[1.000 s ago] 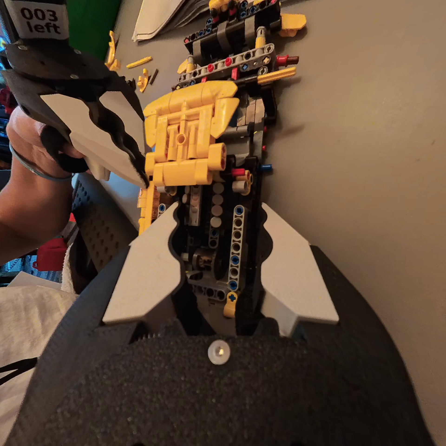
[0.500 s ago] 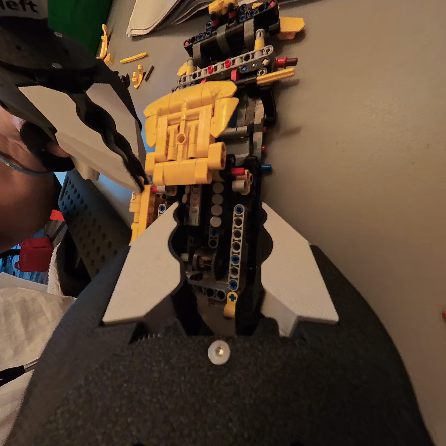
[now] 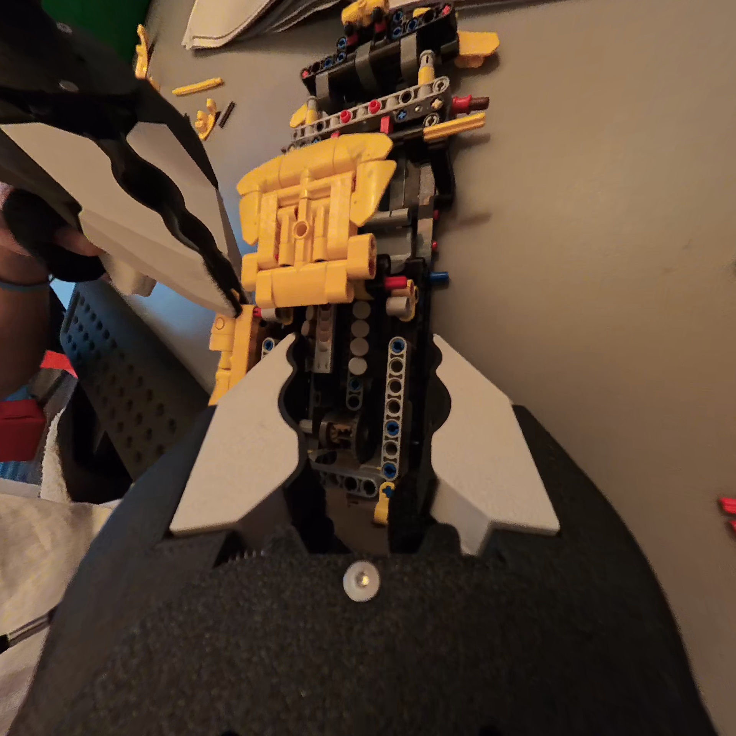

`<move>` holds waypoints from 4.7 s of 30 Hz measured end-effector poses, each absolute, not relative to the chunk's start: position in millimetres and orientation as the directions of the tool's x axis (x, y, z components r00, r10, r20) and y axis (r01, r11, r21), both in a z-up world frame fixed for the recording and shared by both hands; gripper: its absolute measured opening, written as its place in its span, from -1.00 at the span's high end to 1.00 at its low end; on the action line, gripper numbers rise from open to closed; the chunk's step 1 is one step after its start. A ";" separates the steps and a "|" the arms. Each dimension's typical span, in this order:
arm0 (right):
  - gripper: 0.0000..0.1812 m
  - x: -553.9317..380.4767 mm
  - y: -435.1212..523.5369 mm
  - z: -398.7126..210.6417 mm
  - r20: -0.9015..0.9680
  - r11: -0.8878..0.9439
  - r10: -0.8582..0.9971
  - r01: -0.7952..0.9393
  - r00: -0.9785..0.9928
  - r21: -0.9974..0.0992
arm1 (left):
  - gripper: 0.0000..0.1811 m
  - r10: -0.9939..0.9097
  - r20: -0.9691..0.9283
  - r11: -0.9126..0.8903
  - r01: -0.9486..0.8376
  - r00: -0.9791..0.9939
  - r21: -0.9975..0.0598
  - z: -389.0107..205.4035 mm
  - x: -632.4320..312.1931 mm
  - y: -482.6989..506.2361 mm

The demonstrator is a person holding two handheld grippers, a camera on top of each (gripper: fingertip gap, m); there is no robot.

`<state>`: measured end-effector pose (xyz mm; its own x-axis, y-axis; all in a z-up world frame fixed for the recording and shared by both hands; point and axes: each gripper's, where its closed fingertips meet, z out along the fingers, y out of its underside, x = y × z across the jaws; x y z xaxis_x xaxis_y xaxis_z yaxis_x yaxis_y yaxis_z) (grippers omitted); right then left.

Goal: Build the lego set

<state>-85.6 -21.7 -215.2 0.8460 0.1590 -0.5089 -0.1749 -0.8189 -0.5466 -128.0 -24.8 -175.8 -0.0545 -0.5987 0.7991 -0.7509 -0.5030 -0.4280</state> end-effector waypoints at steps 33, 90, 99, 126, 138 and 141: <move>0.37 -118.1 -91.8 -187.4 -0.056 -0.582 0.428 0.228 0.902 -0.781 | 0.80 -0.635 0.759 -0.527 -0.638 -0.143 -0.561 -186.2 -135.5 -32.8; 0.28 10.6 -36.4 -132.8 -0.878 -0.853 0.281 -0.319 0.388 -0.414 | 0.54 -0.973 -0.091 0.141 -0.231 -0.213 -0.963 -120.3 -19.1 -20.4; 0.08 -24.3 -15.4 -122.0 -0.296 -0.766 0.381 0.119 0.876 -0.632 | 0.57 -0.984 -0.115 0.146 -0.260 -0.133 -0.954 -122.9 -16.1 -22.3; 0.42 -21.7 -16.9 -137.4 -0.463 -0.861 0.484 0.309 0.743 -0.404 | 0.78 -0.962 -0.169 0.212 -0.200 -0.214 -0.956 -121.1 -41.3 -3.1; 0.44 -22.6 -15.8 -137.0 -0.367 -0.805 0.562 0.390 0.741 -0.446 | 0.79 -0.973 -0.162 0.199 -0.234 -0.167 -0.952 -125.3 -46.1 -0.5; 0.46 -25.3 -16.9 -136.5 -0.236 -0.764 0.597 0.454 0.767 -0.457 | 0.78 -0.986 -0.075 0.105 -0.198 -0.151 -0.975 -114.9 -75.0 -4.4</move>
